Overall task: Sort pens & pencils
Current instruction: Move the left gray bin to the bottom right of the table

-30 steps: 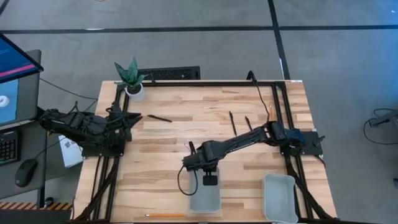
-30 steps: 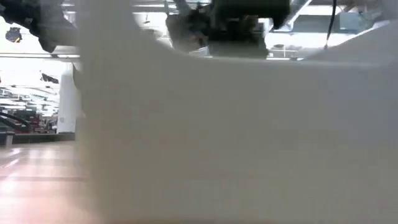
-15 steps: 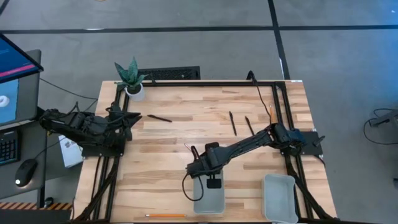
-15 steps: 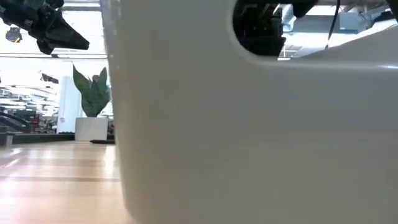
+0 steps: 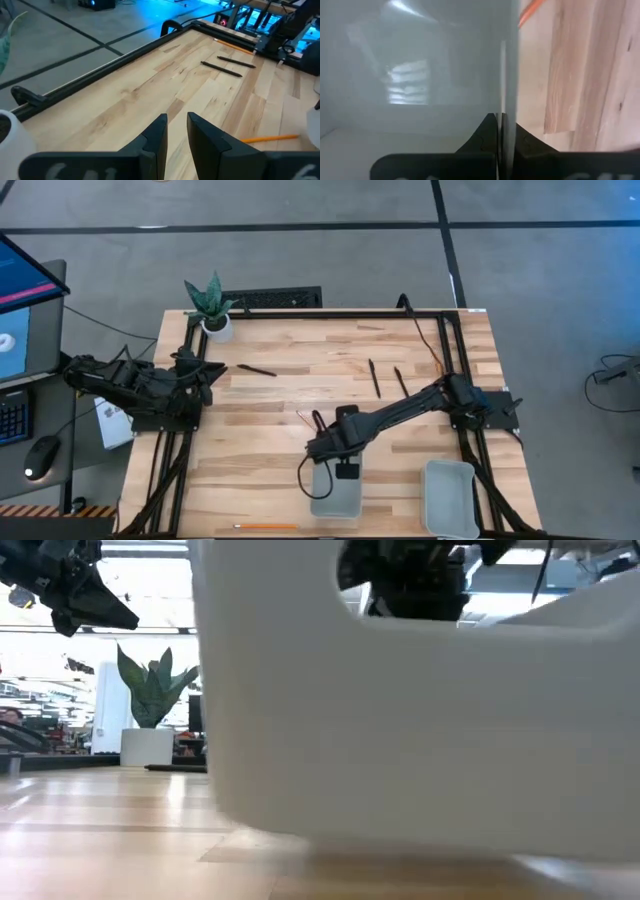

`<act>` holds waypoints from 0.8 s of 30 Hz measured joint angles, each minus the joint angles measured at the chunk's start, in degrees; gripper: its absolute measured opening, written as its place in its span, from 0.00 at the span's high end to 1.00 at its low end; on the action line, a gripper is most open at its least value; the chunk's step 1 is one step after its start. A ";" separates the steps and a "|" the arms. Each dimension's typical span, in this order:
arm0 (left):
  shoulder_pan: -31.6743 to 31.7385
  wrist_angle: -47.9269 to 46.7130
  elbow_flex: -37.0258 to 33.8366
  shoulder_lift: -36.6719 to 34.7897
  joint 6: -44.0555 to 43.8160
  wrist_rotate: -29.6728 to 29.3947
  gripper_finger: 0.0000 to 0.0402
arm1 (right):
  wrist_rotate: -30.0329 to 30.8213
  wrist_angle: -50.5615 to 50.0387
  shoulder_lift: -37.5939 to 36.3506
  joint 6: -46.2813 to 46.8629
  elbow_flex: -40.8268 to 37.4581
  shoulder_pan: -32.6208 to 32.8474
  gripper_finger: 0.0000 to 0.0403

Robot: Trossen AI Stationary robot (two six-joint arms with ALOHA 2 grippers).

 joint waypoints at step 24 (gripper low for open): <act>0.01 -0.12 0.00 0.00 -1.61 -7.02 0.84 | -2.75 20.95 -31.68 20.57 -39.77 11.68 0.95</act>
